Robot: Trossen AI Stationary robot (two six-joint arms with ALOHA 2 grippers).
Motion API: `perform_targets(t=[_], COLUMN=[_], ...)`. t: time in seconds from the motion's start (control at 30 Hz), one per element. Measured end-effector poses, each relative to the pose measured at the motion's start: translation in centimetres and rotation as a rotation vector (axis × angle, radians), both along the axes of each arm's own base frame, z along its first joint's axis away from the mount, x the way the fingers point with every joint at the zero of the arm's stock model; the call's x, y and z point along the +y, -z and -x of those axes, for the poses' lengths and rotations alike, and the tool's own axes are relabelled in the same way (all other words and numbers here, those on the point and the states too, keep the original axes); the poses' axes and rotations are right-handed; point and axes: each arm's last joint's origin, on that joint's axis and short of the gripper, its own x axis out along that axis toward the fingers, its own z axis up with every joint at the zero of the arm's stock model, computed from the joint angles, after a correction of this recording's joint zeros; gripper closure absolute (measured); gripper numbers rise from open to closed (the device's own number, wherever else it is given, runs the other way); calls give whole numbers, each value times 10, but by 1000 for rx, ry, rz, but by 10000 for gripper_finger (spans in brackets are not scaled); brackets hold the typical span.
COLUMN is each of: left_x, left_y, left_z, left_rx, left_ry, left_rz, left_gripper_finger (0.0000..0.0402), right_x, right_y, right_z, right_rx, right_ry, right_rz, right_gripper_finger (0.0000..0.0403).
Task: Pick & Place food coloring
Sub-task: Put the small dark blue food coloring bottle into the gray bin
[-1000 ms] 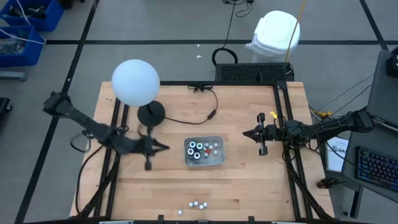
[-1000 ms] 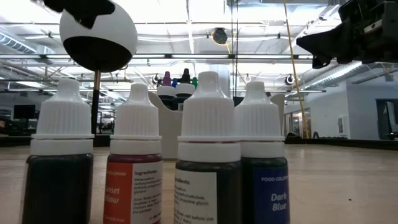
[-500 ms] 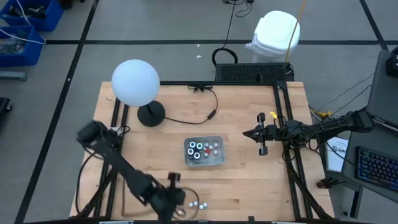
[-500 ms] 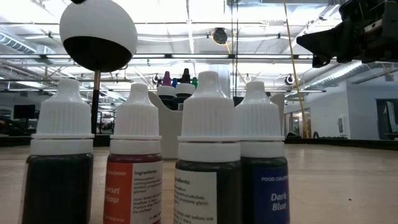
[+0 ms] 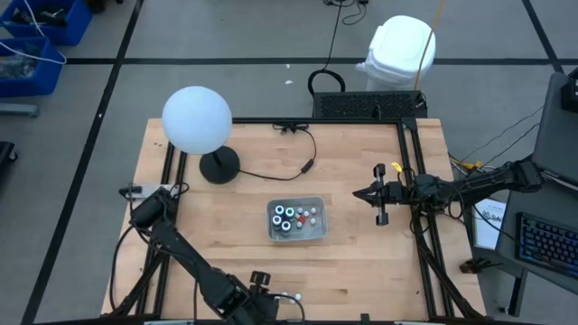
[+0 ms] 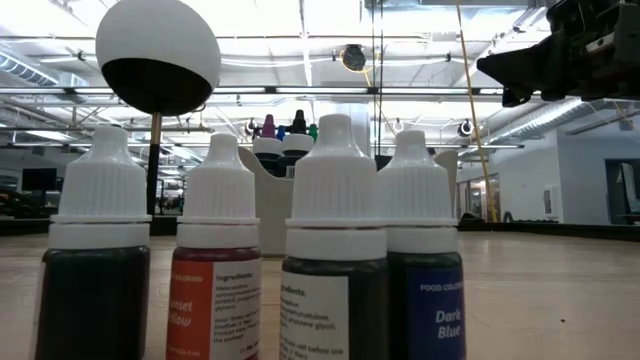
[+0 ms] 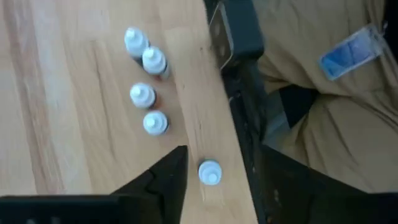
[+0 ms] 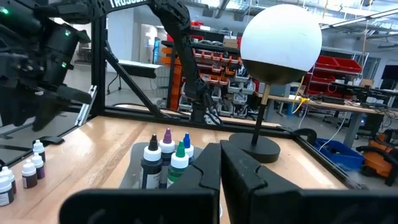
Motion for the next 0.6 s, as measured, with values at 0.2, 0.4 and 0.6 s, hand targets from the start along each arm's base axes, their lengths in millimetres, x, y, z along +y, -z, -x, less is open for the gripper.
perform_targets(t=[0.2,0.4,0.6], left_x=[4,4,4], left_y=[16,28,40], left_z=[5,6,7], left_rx=[67,62,53], left_ry=[-30,-31,-22], left_rz=[2,38,74], left_gripper_finger=[173,176,193], right_x=[0,0,0], right_y=[0,0,0], right_z=[0,0,0], right_rx=[0,0,0], right_ry=[1,2,2], right_rz=[2,2,2], right_gripper_finger=[403,403,403])
